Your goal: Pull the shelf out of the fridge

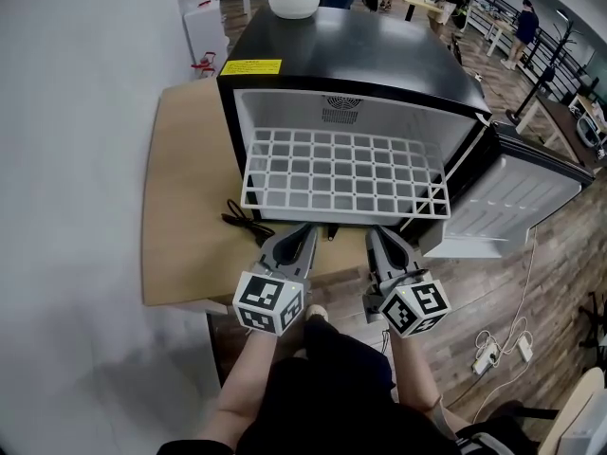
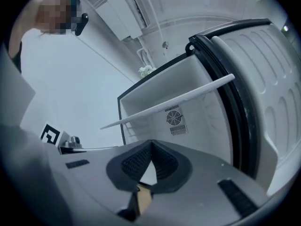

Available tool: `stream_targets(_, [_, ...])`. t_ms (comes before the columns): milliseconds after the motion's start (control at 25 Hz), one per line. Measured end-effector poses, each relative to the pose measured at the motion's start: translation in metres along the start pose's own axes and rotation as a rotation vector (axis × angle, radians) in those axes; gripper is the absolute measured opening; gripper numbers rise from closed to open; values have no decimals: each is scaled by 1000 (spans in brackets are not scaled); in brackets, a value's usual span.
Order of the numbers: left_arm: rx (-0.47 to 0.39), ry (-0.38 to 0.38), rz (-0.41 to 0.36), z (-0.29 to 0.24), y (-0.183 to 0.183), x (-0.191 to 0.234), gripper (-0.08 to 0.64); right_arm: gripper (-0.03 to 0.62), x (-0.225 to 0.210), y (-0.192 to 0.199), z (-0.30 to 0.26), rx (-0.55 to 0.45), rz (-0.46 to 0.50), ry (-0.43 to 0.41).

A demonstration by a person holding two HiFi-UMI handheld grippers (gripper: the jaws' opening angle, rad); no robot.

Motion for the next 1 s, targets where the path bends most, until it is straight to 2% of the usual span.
stream_targets(80, [4, -4, 1, -1, 1, 1, 6, -9, 1, 0, -1, 10, 27, 7])
stream_targets(1000, [-12, -19, 13, -6, 2, 5, 6, -9, -5, 2, -1, 9, -5, -19])
Point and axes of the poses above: the fingertips, and each gripper's own axes: z backward along the fingers, x to its left, y out of its underside, the point moved 5 cm from there along z, backward along the fingers, and after that the axes turned 7 degrees about x, right-handed, at the moved point
